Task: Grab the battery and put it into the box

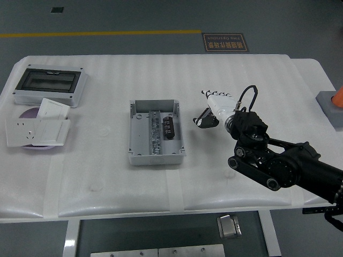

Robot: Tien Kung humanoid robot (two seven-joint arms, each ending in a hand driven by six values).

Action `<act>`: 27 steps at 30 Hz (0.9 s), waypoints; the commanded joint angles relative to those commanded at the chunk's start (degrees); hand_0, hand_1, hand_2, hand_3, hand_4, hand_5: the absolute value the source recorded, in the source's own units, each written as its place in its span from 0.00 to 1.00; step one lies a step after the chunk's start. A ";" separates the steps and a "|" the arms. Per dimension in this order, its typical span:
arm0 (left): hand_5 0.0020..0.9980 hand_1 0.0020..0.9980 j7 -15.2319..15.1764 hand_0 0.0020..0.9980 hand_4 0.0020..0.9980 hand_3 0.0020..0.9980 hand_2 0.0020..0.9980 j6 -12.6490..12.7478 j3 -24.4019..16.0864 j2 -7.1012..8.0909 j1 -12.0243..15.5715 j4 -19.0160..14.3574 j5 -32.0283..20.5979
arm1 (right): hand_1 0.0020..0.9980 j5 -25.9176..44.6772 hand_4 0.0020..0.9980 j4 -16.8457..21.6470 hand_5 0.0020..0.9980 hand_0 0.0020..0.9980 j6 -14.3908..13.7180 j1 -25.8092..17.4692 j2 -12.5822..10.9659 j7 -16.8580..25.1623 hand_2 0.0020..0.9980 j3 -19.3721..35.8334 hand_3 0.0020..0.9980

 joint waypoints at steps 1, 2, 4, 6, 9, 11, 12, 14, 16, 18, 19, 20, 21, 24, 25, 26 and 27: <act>0.14 0.67 -0.04 0.60 0.64 0.56 0.55 0.03 0.01 -0.01 -0.03 0.01 -0.02 | 1.00 0.37 0.76 -0.67 0.47 1.00 0.11 0.16 0.18 -0.01 1.00 -0.50 1.00; 0.14 0.67 -0.11 0.60 0.64 0.56 0.55 0.03 0.14 -0.02 -0.06 0.02 -0.13 | 1.00 0.85 0.76 -1.41 0.47 1.00 0.14 0.31 0.36 -0.02 1.00 -1.08 1.00; 0.12 0.67 -0.20 0.60 0.63 0.56 0.55 0.08 0.27 -0.05 -0.09 0.05 -0.27 | 1.00 1.55 0.76 -2.47 0.47 1.00 0.12 0.48 0.64 -0.01 1.00 -1.98 1.00; 0.12 0.67 -0.31 0.60 0.63 0.56 0.55 0.14 0.37 -0.08 -0.10 0.08 -0.38 | 1.00 2.14 0.76 -3.31 0.47 1.00 -0.01 0.56 0.93 -0.06 1.00 -2.83 1.00; 0.10 0.67 -0.51 0.60 0.60 0.57 0.55 0.27 0.48 -0.12 -0.11 0.11 -0.55 | 1.00 2.61 0.77 -4.06 0.47 1.00 -0.62 0.49 1.34 -0.42 1.00 -3.66 1.00; 0.10 0.67 -0.61 0.60 0.60 0.57 0.55 0.34 0.52 -0.14 -0.10 0.13 -0.64 | 1.00 2.56 0.77 -4.24 0.47 1.00 -1.13 0.43 1.51 -0.67 1.00 -3.90 1.00; 0.10 0.67 -0.67 0.60 0.60 0.57 0.55 0.39 0.57 -0.15 -0.10 0.14 -0.70 | 1.00 2.51 0.77 -4.38 0.47 1.00 -1.62 0.43 1.63 -0.75 1.00 -4.04 1.00; 0.10 0.67 -0.74 0.60 0.60 0.57 0.55 0.48 0.56 -0.19 -0.11 0.13 -0.74 | 1.00 2.51 0.77 -4.60 0.47 1.00 -2.37 0.49 1.80 -0.73 1.00 -4.23 1.00; 0.10 0.67 -0.89 0.60 0.59 0.57 0.55 0.58 0.63 -0.24 -0.15 0.15 -0.82 | 0.85 2.41 0.76 -4.87 0.47 0.99 -3.27 0.58 1.97 -0.62 0.80 -4.37 1.00; 0.10 0.67 -1.06 0.60 0.59 0.57 0.55 0.69 0.71 -0.29 -0.20 0.16 -0.90 | 0.85 2.33 0.76 -5.14 0.47 0.99 -4.32 0.66 2.15 -0.30 0.80 -4.48 1.00; 0.10 0.67 -1.13 0.60 0.59 0.57 0.55 0.73 0.77 -0.31 -0.22 0.17 -0.96 | 0.85 2.31 0.76 -5.25 0.47 0.99 -4.67 0.68 2.23 -0.18 0.80 -4.51 1.00; 0.10 0.67 -1.20 0.60 0.59 0.57 0.55 0.77 0.85 -0.34 -0.24 0.18 -1.05 | 0.85 2.34 0.76 -5.38 0.47 0.99 -5.06 0.71 2.34 -0.01 0.80 -4.56 1.00; 0.10 0.67 -1.25 0.60 0.59 0.57 0.55 0.79 0.90 -0.36 -0.26 0.19 -1.10 | 0.85 2.42 0.76 -5.55 0.47 0.99 -5.39 0.73 2.45 0.15 0.80 -4.63 1.00; 0.10 0.67 -1.32 0.60 0.59 0.57 0.55 0.81 0.94 -0.43 -0.29 0.20 -1.11 | 0.64 2.84 0.55 -6.26 0.29 0.79 -6.00 0.77 2.78 0.57 0.53 -5.05 0.80; 0.10 0.67 -1.34 0.60 0.59 0.57 0.55 0.81 0.97 -0.44 -0.30 0.20 -1.11 | 0.64 2.96 0.55 -6.49 0.29 0.79 -6.10 0.76 2.85 0.67 0.53 -5.22 0.80; 0.10 0.67 -1.35 0.60 0.59 0.57 0.55 0.81 0.98 -0.45 -0.31 0.20 -1.11 | 0.64 3.07 0.55 -6.68 0.29 0.79 -6.18 0.75 2.91 0.75 0.53 -5.37 0.80; 0.10 0.67 -1.36 0.60 0.59 0.57 0.55 0.81 0.98 -0.46 -0.31 0.20 -1.09 | 0.64 3.34 0.55 -6.99 0.29 0.79 -6.26 0.71 2.99 0.92 0.53 -5.60 0.80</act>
